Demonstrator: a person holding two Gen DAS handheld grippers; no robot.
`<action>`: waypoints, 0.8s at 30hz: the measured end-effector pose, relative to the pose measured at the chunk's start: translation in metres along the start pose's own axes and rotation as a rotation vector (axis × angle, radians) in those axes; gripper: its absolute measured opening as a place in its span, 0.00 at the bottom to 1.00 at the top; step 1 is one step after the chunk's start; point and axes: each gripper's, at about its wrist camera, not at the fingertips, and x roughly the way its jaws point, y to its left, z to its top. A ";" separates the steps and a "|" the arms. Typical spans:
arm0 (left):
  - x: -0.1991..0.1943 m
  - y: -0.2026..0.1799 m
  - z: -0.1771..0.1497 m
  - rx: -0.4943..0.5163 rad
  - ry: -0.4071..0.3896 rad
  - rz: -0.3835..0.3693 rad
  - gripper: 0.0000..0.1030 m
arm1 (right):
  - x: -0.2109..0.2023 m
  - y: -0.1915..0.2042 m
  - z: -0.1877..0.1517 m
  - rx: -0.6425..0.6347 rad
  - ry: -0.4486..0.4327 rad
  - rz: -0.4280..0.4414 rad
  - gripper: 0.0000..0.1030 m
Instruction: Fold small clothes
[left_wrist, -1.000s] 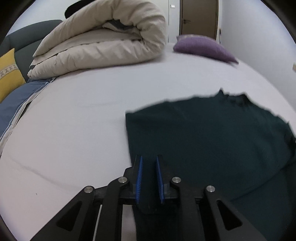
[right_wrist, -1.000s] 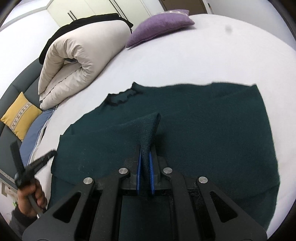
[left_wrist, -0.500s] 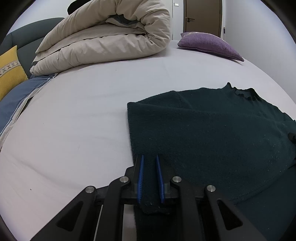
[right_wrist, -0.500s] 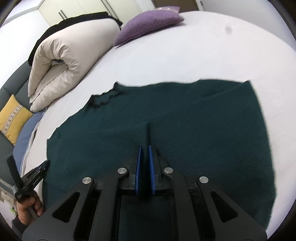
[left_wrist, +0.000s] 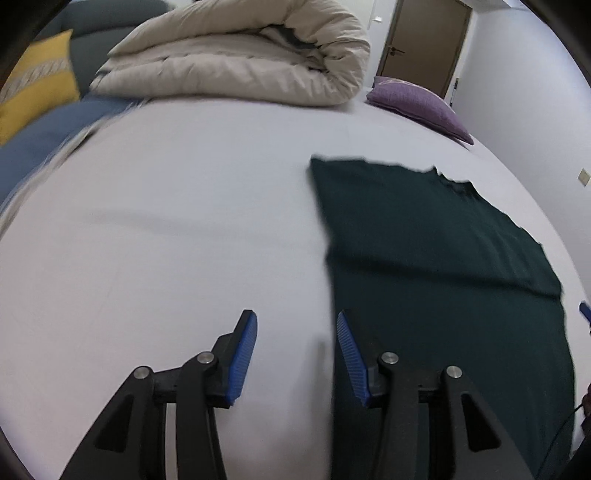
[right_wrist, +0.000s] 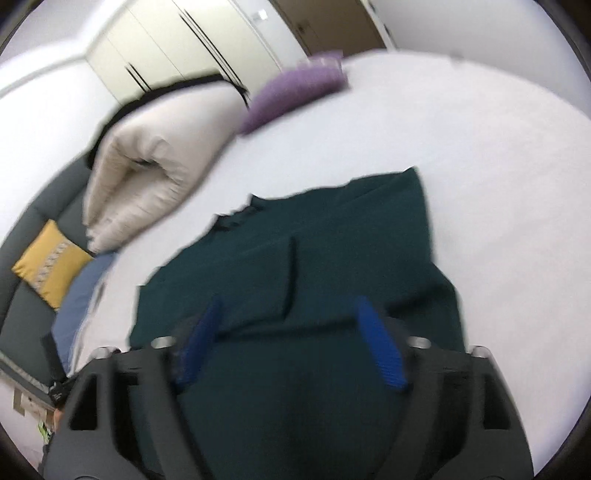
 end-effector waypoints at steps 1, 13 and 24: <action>-0.009 0.004 -0.015 -0.011 0.024 -0.026 0.48 | -0.021 0.001 -0.014 -0.019 -0.004 0.015 0.75; -0.078 0.012 -0.127 -0.105 0.166 -0.231 0.53 | -0.161 -0.057 -0.149 0.076 0.095 -0.034 0.75; -0.078 0.015 -0.145 -0.164 0.316 -0.376 0.50 | -0.199 -0.115 -0.184 0.234 0.152 0.015 0.72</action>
